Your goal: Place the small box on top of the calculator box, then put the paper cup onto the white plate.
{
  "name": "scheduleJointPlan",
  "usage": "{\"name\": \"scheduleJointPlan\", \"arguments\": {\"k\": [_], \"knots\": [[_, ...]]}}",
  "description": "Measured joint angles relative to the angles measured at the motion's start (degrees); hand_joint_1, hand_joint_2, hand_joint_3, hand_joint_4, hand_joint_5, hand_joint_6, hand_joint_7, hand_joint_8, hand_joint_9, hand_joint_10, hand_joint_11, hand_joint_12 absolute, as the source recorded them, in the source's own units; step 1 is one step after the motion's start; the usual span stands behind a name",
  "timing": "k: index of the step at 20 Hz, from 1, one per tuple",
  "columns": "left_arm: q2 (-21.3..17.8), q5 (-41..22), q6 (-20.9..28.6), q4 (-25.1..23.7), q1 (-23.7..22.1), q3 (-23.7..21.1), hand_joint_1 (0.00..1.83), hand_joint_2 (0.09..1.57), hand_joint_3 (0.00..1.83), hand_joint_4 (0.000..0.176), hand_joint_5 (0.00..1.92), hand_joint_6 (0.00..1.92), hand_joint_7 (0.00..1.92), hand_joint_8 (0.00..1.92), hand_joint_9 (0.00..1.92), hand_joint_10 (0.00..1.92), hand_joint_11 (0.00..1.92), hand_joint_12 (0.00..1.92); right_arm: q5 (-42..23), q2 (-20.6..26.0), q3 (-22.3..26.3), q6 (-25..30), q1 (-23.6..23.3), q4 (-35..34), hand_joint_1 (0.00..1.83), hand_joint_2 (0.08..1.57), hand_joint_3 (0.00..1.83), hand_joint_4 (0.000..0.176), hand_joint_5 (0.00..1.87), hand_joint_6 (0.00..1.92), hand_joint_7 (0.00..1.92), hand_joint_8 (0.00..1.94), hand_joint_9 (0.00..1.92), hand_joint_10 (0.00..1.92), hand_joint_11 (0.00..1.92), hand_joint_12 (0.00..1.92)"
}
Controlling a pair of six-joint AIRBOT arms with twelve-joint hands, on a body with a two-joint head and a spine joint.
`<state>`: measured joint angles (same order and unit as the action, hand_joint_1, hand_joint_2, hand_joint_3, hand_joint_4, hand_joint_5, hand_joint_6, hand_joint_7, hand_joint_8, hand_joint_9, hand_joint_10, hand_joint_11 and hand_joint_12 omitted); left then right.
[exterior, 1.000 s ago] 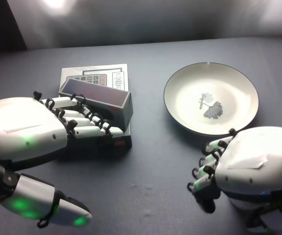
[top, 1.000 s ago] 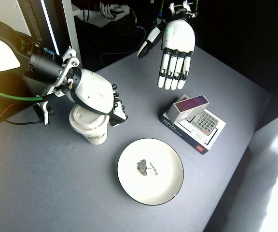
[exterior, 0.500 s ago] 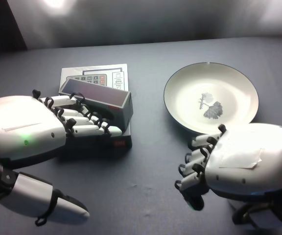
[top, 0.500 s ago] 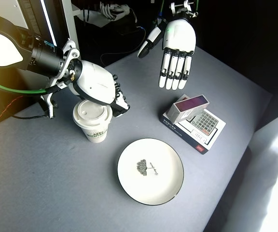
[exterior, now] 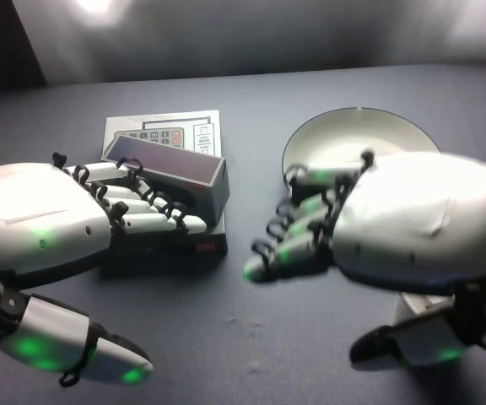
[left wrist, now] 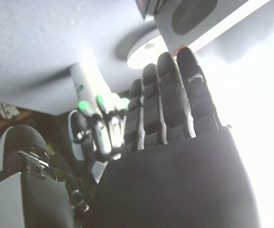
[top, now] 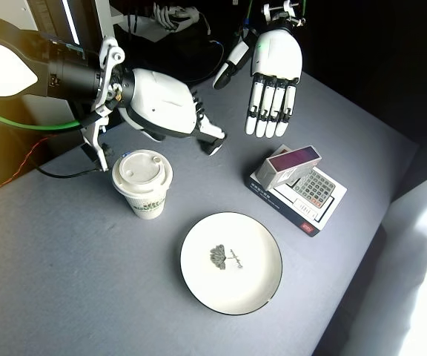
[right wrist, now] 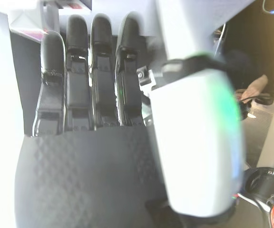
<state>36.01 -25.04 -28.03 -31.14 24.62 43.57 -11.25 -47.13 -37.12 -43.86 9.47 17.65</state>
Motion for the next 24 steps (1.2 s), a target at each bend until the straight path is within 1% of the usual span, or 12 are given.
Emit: {"name": "scheduleJointPlan", "arguments": {"k": [1,2,4,9,12,14,15,16,17,19,22,24], "knots": [[0.0,0.0,0.0,0.0,0.0,0.0,0.28,1.01,0.00,0.000,0.18,0.00,0.27,0.00,0.29,0.00,0.00,0.63,-0.4,0.2,-0.6,0.0,-0.4,-1.0,0.86,0.92,0.00,0.000,0.26,0.00,0.31,0.00,0.29,0.02,0.00,0.86],[0.0,0.0,0.0,0.0,0.0,0.0,0.28,1.01,0.00,0.000,0.18,0.00,0.27,0.00,0.29,0.00,0.00,0.63,-0.7,0.5,-1.3,0.0,-0.8,-2.3,0.78,0.92,0.00,0.000,0.20,0.00,0.25,0.00,0.23,0.00,0.00,0.74],[0.0,0.2,0.0,0.0,0.0,0.0,0.31,1.01,0.00,0.000,0.17,0.00,0.27,0.00,0.28,0.00,0.00,0.59,-0.5,1.8,-2.2,-0.2,-1.2,-3.1,0.83,0.87,0.00,0.000,0.12,0.00,0.15,0.00,0.16,0.00,0.00,0.64],[0.0,0.2,0.0,0.0,0.0,0.0,0.26,1.02,0.00,0.000,0.16,0.00,0.25,0.00,0.27,0.00,0.00,0.60,0.0,5.7,-2.4,-1.4,-1.9,-2.6,0.75,0.79,0.00,0.000,0.04,0.00,0.05,0.00,0.09,0.00,0.00,0.56],[0.0,0.4,0.0,0.0,0.0,0.0,0.26,1.02,0.00,0.000,0.15,0.00,0.25,0.00,0.27,0.00,0.00,0.60,2.5,6.1,-2.4,-1.3,-2.0,-2.0,0.75,0.79,0.00,0.000,0.04,0.00,0.05,0.00,0.09,0.00,0.00,0.55],[0.0,0.6,0.0,0.0,0.0,0.0,0.25,1.01,0.00,0.000,0.19,0.01,0.28,0.01,0.29,0.01,0.00,0.63,5.1,6.4,-2.4,-1.3,-1.3,-2.0,0.75,0.80,0.00,0.000,0.00,0.00,0.00,0.00,0.01,0.00,0.00,0.32],[0.0,0.7,0.0,0.0,0.0,-0.1,0.24,1.02,0.00,0.000,0.18,0.00,0.26,0.00,0.27,0.00,0.00,0.59,6.6,6.5,-2.4,-1.2,-0.6,-2.0,0.74,0.81,0.00,0.000,0.00,0.00,0.00,0.00,0.01,0.00,0.00,0.29],[0.0,0.7,0.0,0.0,0.0,-0.1,0.24,1.02,0.00,0.000,0.17,0.00,0.26,0.00,0.27,0.00,0.00,0.58,7.4,6.6,-2.4,-1.2,-0.2,-2.0,0.76,0.79,0.00,0.000,0.00,0.00,0.01,0.00,0.03,0.01,0.00,0.35],[0.0,0.8,0.0,0.0,0.0,-0.1,0.24,1.02,0.00,0.000,0.15,0.00,0.24,0.00,0.25,0.00,0.00,0.55,8.0,6.7,-2.4,-1.1,0.0,-2.1,0.76,0.79,0.00,0.000,0.00,0.00,0.00,0.00,0.03,0.00,0.00,0.33],[0.0,0.9,0.0,0.0,0.0,-0.1,0.25,1.01,0.00,0.000,0.16,0.00,0.27,0.00,0.29,0.00,0.00,0.67,8.0,6.7,-2.4,-1.1,0.0,-2.1,0.72,0.85,0.01,0.000,0.00,0.00,0.00,0.00,0.00,0.00,0.00,0.19],[0.0,1.2,0.0,0.0,0.0,-0.1,0.26,1.02,0.00,0.000,0.14,0.01,0.24,0.01,0.25,0.00,0.00,0.61,8.8,6.6,-2.4,-1.0,0.1,-2.2,0.78,0.79,0.00,0.000,0.00,0.00,0.00,0.00,0.02,0.00,0.00,0.36],[0.0,1.2,0.0,0.0,0.0,-0.1,0.25,1.01,0.00,0.000,0.13,0.00,0.22,0.00,0.25,0.00,0.00,0.60,9.7,6.6,-2.3,-1.0,0.6,-2.2,0.72,0.82,0.00,0.000,0.00,0.00,0.00,0.00,0.00,0.00,0.00,0.25]]}}
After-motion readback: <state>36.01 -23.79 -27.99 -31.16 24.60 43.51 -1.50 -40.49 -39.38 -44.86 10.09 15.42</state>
